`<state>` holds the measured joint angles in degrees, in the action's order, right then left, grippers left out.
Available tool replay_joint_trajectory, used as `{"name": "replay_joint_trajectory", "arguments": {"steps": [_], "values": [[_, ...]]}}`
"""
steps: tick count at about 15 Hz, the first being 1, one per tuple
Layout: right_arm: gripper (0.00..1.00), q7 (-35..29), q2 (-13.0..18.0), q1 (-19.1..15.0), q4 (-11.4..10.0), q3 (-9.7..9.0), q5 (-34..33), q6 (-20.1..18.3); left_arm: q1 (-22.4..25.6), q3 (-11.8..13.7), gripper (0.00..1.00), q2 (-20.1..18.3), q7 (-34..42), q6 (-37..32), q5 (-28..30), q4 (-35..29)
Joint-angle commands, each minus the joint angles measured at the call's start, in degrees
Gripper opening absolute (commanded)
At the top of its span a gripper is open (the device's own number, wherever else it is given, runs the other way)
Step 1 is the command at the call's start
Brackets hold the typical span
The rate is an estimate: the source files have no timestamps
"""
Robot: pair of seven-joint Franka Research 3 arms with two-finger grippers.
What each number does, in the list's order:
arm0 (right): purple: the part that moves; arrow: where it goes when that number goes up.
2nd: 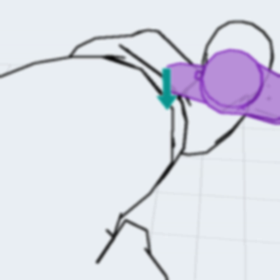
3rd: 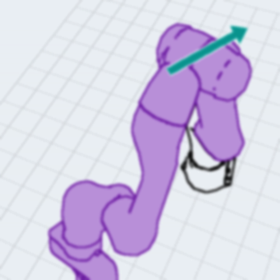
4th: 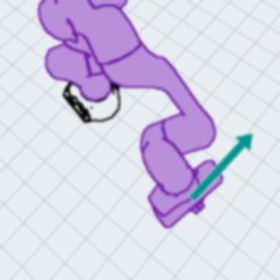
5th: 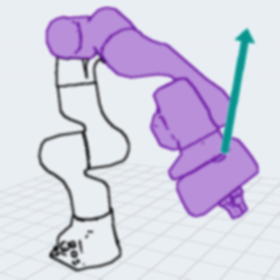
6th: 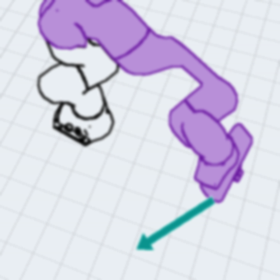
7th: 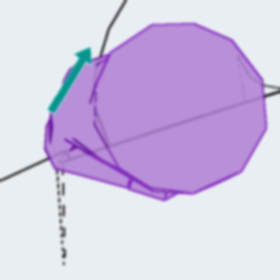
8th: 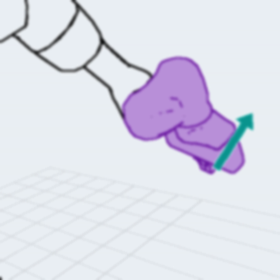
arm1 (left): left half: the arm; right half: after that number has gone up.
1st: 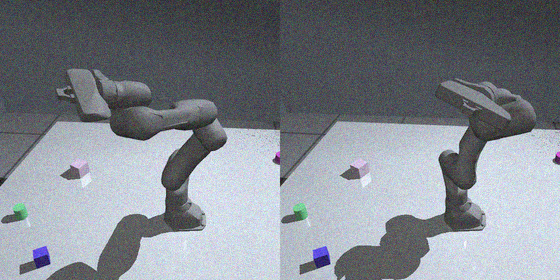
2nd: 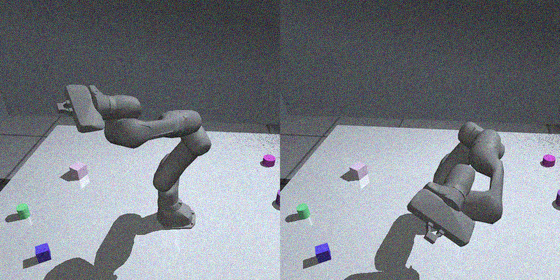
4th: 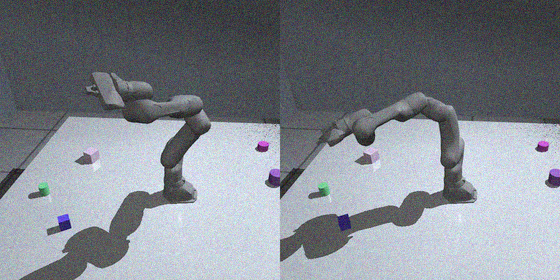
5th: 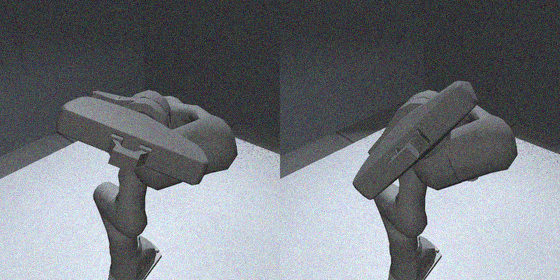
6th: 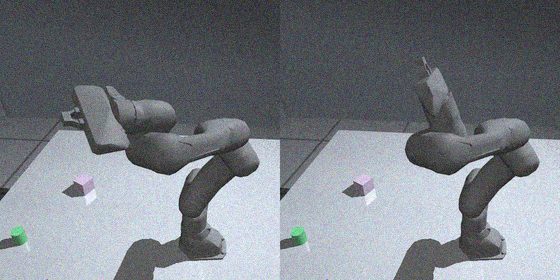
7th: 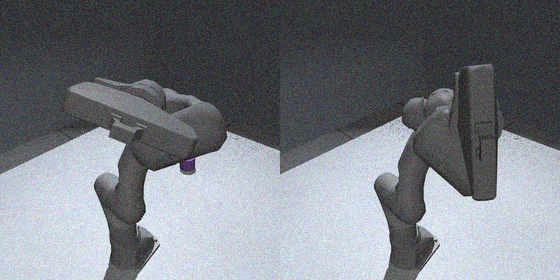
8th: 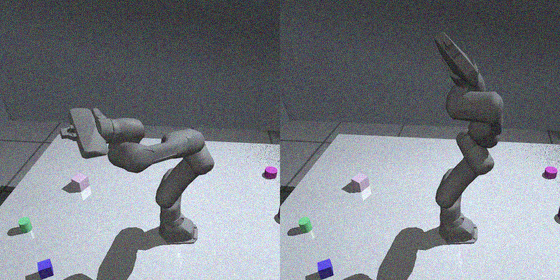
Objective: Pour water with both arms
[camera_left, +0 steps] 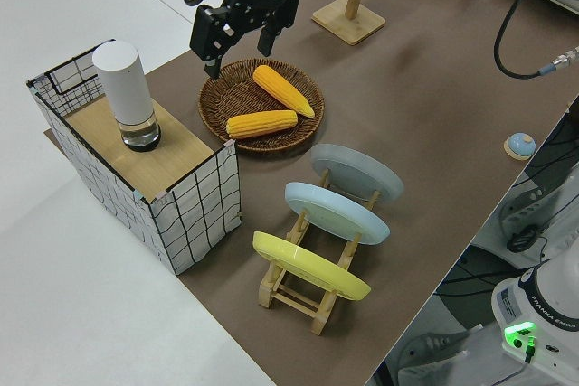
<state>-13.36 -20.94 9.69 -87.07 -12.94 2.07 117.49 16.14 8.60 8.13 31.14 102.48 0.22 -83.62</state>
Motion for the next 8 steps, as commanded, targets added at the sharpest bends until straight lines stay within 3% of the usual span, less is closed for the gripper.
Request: {"name": "replay_joint_trajectory", "arguments": {"steps": [1, 5, 8], "values": [[0.992, -1.2, -4.0, 2.7, 1.0, 0.11, -6.9, 7.9, 5.0, -0.3, 1.00, 2.7, 6.3, 4.9, 5.8, 1.5], [0.985, -1.8, -7.6, 3.3, 4.4, 0.20, -17.2, 14.0, 8.0, -0.4, 1.00, 5.9, 10.2, 10.9, 14.0, 1.5], [0.935, -4.6, -8.3, 3.1, 4.6, 0.20, -24.4, 18.7, 7.9, -0.5, 1.00, 7.9, 10.9, 16.6, 16.7, 1.4]]}}
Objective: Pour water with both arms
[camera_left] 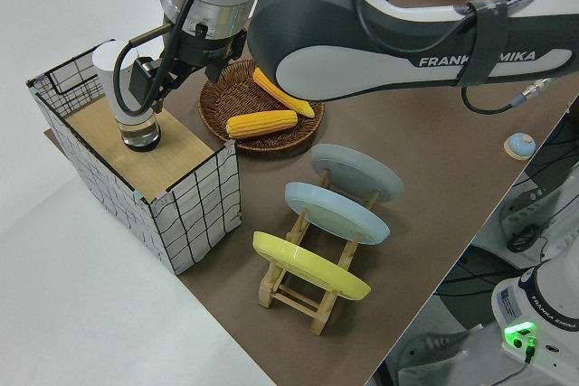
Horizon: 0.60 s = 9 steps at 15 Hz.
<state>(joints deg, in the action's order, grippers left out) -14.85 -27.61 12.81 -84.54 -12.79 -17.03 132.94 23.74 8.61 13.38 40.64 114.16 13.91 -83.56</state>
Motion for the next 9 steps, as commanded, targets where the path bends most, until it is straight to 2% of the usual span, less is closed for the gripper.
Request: {"name": "replay_joint_trajectory", "arguments": {"steps": [1, 3, 4, 9], "values": [[0.885, -3.4, -2.1, 0.0, 2.9, 0.13, -5.6, 4.5, 0.4, -0.9, 1.00, 3.1, 1.4, 7.5, 4.4, 1.1], [0.810, -3.4, -3.5, 0.1, 5.1, 0.13, -5.6, 5.3, 0.4, -0.9, 1.00, 4.5, 2.3, 13.3, 8.5, 1.0], [0.739, -3.5, -3.9, 0.2, 6.0, 0.13, -5.6, 5.5, 0.5, -0.9, 1.00, 5.2, 3.7, 15.3, 9.7, 1.0], [0.342, -3.5, -4.1, 0.5, 6.2, 0.13, -5.6, 5.7, 0.9, -0.9, 1.00, 6.4, 5.8, 18.5, 13.3, -0.4]]}}
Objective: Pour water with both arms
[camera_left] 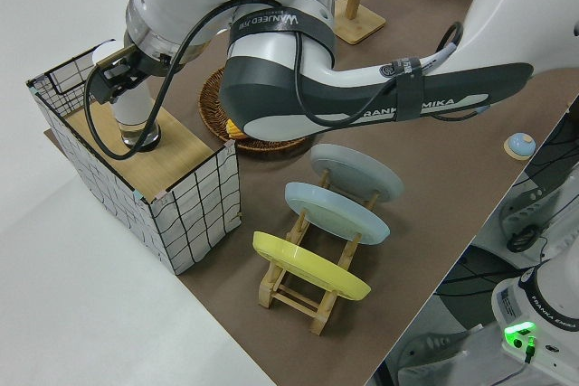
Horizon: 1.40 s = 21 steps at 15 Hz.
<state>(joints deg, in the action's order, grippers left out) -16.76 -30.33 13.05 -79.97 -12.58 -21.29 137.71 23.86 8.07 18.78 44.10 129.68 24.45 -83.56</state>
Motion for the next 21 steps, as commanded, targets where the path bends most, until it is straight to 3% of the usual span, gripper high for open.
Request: {"name": "replay_joint_trajectory", "arguments": {"steps": [1, 4, 7, 15, 16, 19, 21], "values": [[0.275, -1.6, -1.4, 0.6, 1.7, -0.08, -1.3, 0.8, 0.7, -0.3, 1.00, 1.1, 2.4, 3.9, 3.6, -1.2], [0.019, -1.7, -1.3, 0.8, 1.6, -0.08, -1.0, 0.3, 0.7, -0.3, 1.00, 2.0, 3.9, 6.5, 6.2, -2.0], [0.000, -1.7, -1.1, 0.9, 1.6, -0.08, -0.7, -0.1, 0.6, -0.3, 1.00, 2.8, 6.4, 7.2, 10.4, -2.0], [0.000, -1.5, 0.9, 0.0, 1.6, -0.17, -0.4, -4.2, 0.5, -0.9, 0.99, 3.7, 7.1, 9.6, 12.1, -2.5], [0.000, -1.4, 1.5, -0.3, 1.6, -0.17, -0.5, -4.6, 0.5, -0.9, 0.91, 3.7, 7.1, 9.6, 12.2, -2.5], [0.000, -0.7, 2.3, -0.8, 1.6, -0.08, -0.5, -6.7, 0.5, -0.9, 0.28, 3.8, 7.1, 9.6, 12.6, -2.5], [0.000, -0.4, 3.2, -1.6, 1.0, -0.08, -0.5, -8.1, 0.5, -0.9, 0.02, 3.9, 7.1, 9.5, 12.5, -2.5]]}}
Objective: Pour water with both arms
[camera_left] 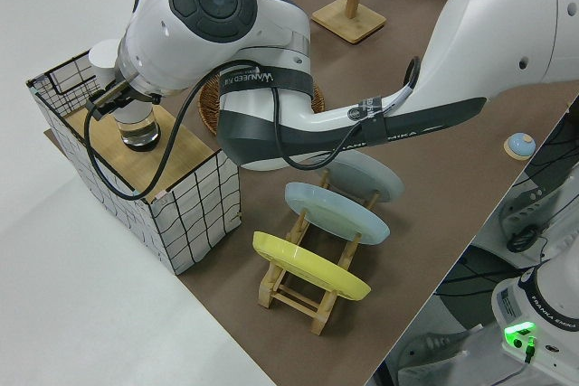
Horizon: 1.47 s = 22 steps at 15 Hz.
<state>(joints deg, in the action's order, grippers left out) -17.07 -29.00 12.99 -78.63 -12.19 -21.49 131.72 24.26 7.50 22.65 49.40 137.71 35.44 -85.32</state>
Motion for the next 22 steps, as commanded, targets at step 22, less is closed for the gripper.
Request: {"name": "replay_joint_trajectory", "arguments": {"steps": [22], "values": [[0.000, -9.4, 6.1, 1.5, -1.0, -1.00, 21.0, -39.5, -2.9, -0.3, 0.00, -8.0, -21.6, -18.1, -17.6, 8.3]]}}
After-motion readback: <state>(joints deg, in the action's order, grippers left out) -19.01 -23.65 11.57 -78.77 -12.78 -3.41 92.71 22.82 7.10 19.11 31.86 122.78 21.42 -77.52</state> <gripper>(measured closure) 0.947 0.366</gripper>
